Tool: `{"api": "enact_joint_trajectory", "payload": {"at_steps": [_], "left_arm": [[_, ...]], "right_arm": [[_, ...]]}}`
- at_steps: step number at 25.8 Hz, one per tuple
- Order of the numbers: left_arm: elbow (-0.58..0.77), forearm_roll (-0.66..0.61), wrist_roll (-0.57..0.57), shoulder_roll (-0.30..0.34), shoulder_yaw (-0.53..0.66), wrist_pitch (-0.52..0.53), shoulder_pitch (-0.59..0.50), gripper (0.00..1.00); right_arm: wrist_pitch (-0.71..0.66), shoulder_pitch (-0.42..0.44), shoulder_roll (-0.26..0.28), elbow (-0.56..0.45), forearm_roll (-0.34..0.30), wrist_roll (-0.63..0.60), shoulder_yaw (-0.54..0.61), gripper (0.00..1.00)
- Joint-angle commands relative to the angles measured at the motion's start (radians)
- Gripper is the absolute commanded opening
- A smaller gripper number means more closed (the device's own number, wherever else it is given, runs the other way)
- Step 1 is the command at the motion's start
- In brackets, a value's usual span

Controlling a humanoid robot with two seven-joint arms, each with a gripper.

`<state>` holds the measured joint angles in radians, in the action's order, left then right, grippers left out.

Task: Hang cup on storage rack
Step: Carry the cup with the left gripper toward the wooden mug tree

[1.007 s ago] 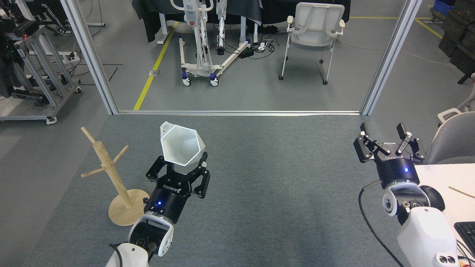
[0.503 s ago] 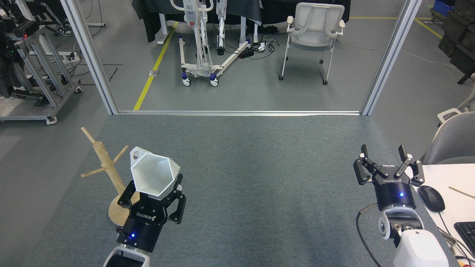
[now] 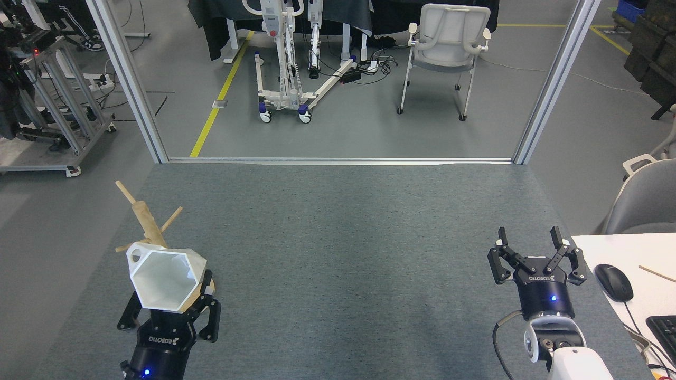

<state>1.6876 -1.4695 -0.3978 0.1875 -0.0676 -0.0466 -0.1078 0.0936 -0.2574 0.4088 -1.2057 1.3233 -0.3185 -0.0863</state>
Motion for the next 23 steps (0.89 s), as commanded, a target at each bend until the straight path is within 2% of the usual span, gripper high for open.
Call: {"api": "enact_joint_trajectory", "payload": {"at_steps": [1, 9, 15, 23], "left_arm": [[0.001, 0.000, -0.010, 0.018, 0.046, -0.004, -0.049, 0.18], [-0.051, -0.028, 0.008, 0.049, 0.049, 0.002, -0.041, 0.19], [-0.132, -0.046, 0.010, 0.104, 0.063, 0.007, -0.010, 0.20], [-0.217, -0.040, 0.010, 0.125, 0.075, 0.002, 0.031, 0.21]], "right_arm": [[0.002, 0.001, -0.001, 0.000, 0.002, -0.001, -0.004, 0.99], [0.003, 0.015, -0.015, -0.009, 0.019, -0.002, -0.029, 0.99], [0.011, 0.035, -0.013, -0.017, 0.020, -0.002, -0.030, 0.99], [0.011, 0.037, -0.013, -0.021, 0.020, -0.002, -0.032, 0.99]]}}
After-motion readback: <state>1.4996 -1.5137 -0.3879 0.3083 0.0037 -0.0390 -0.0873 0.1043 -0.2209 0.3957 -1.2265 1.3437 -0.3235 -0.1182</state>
